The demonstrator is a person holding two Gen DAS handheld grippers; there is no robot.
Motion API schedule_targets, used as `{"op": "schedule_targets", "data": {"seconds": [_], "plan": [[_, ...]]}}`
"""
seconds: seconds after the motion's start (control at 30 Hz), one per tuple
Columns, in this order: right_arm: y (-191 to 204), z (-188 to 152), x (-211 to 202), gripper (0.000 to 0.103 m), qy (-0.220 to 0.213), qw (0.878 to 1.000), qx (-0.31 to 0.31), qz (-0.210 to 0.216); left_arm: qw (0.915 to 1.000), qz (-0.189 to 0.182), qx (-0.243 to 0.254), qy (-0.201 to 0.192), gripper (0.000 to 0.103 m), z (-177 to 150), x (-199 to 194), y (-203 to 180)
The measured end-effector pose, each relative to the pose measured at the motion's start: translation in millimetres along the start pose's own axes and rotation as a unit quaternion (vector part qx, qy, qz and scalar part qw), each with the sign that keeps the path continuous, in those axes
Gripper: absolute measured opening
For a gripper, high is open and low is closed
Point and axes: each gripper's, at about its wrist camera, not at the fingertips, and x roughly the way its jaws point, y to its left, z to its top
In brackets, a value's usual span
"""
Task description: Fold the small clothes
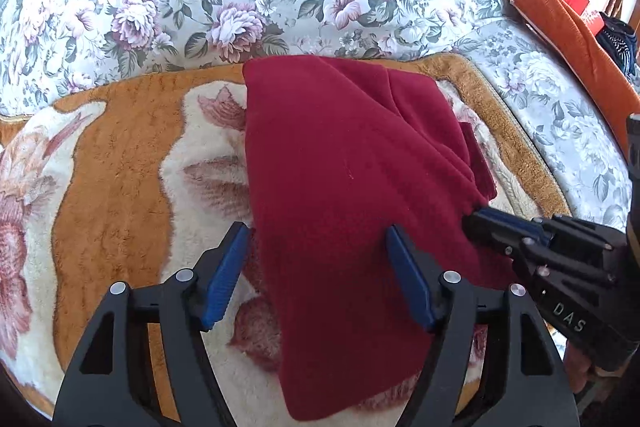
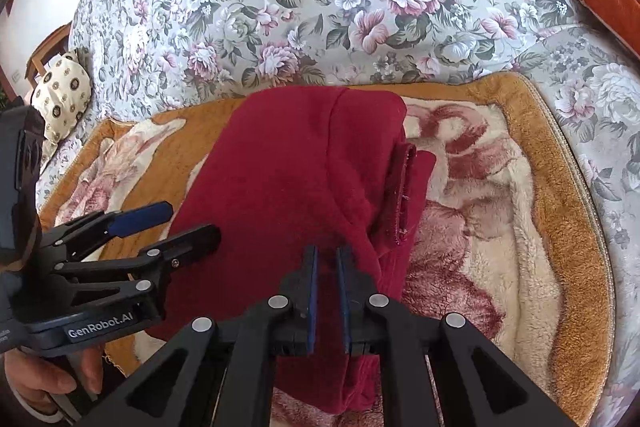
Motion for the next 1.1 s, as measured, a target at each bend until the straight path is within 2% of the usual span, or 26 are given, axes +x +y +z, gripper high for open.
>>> {"op": "schedule_targets", "data": {"seconds": [0.13,0.33,0.43,0.6,0.73,0.77,0.83,1.1], "plan": [[-9.5,-4.1,7.3,0.008,0.005,1.000,0.019,0.024,1.0000,0.001,0.001,0.005,0.073,-2.7,9.2,-1.8],[0.3,-14.3,-15.4,0.011,0.012,0.999,0.014,0.034,1.0000,0.009,0.003,0.002,0.073,-12.6,-0.4,-3.2],[8.8,-26.6,-19.9,0.019,0.018,1.000,-0.005,0.020,0.9999,0.015,0.002,0.004,0.073,-20.0,-0.3,-3.9],[8.1,-35.6,-5.6,0.020,0.027,1.000,0.003,0.004,0.9997,0.021,-0.012,0.000,0.073,-29.2,-1.8,-3.7],[8.1,-31.2,-32.1,0.021,-0.005,0.999,0.023,0.025,0.9994,0.030,-0.008,-0.016,0.073,-32.5,-17.1,-6.9],[7.8,-30.3,-38.9,0.022,-0.013,0.999,0.027,0.025,0.9992,0.033,-0.008,-0.021,0.072,-32.9,-21.0,-7.4],[8.7,-29.9,-49.0,0.032,-0.026,0.999,0.033,0.021,0.9986,0.034,-0.015,-0.038,0.073,-33.5,-31.3,-7.9],[16.9,-28.3,-71.4,0.042,-0.053,0.997,0.054,0.010,0.9951,0.049,-0.016,-0.084,0.073,-34.3,-69.0,-12.6]]}}
